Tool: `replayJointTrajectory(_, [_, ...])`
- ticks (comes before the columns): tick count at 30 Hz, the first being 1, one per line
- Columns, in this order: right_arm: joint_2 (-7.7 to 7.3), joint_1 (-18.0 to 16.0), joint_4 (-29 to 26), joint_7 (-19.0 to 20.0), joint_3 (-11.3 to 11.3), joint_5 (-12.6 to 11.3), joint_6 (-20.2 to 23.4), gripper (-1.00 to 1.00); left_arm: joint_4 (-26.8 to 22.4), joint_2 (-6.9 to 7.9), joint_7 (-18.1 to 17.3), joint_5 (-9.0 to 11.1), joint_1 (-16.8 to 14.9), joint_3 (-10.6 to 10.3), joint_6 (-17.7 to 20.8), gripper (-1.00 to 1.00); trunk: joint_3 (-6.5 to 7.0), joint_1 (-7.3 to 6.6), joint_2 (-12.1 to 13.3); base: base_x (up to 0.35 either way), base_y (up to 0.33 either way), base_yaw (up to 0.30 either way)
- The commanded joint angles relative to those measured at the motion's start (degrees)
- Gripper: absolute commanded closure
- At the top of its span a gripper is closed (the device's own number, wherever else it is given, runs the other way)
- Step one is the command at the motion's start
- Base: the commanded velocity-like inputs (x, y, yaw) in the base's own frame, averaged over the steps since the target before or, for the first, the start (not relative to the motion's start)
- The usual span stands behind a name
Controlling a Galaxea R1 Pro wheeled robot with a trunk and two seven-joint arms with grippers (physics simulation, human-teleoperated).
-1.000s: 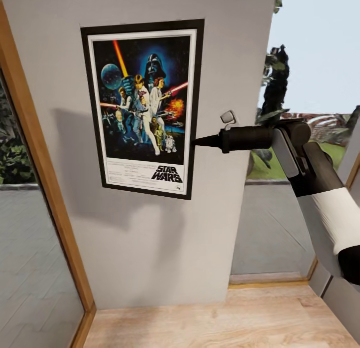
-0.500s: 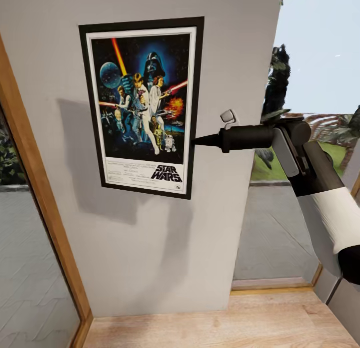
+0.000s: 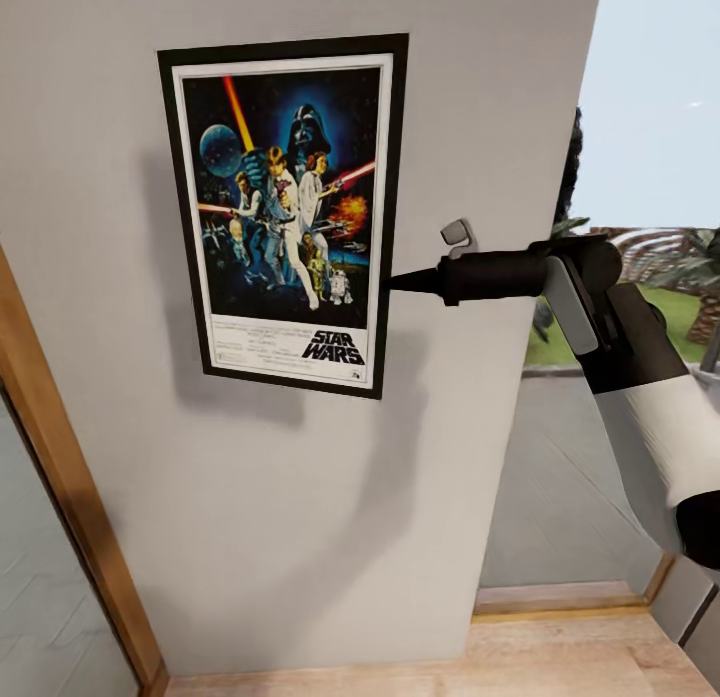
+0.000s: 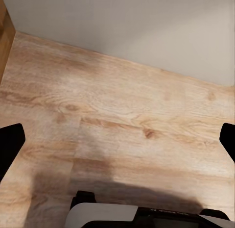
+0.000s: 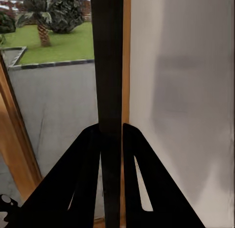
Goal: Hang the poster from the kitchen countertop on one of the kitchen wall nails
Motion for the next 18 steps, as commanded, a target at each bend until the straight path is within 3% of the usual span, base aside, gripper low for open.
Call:
replayJointTrajectory(1, [-0.05,0.0,0.0,0.1,0.1,-0.3,0.4,1.00,-0.1,-0.03,-0.3,0.2,0.0,0.2,0.5,-1.00,0.00,0.06,0.0,0.333,0.000,0.000])
replayJointTrajectory(6, [-0.04,0.0,0.0,0.1,0.1,-0.3,0.4,1.00,-0.1,-0.03,-0.3,0.2,0.0,0.2,0.5,-1.00,0.00,0.06,0.0,0.206,0.000,0.000])
replayJointTrajectory(18, [-0.01,-0.1,-0.1,0.1,0.1,-0.3,0.4,1.00,-0.1,-0.03,-0.3,0.2,0.0,0.2,0.5,-1.00,0.00,0.06,0.0,0.013,0.000,0.000])
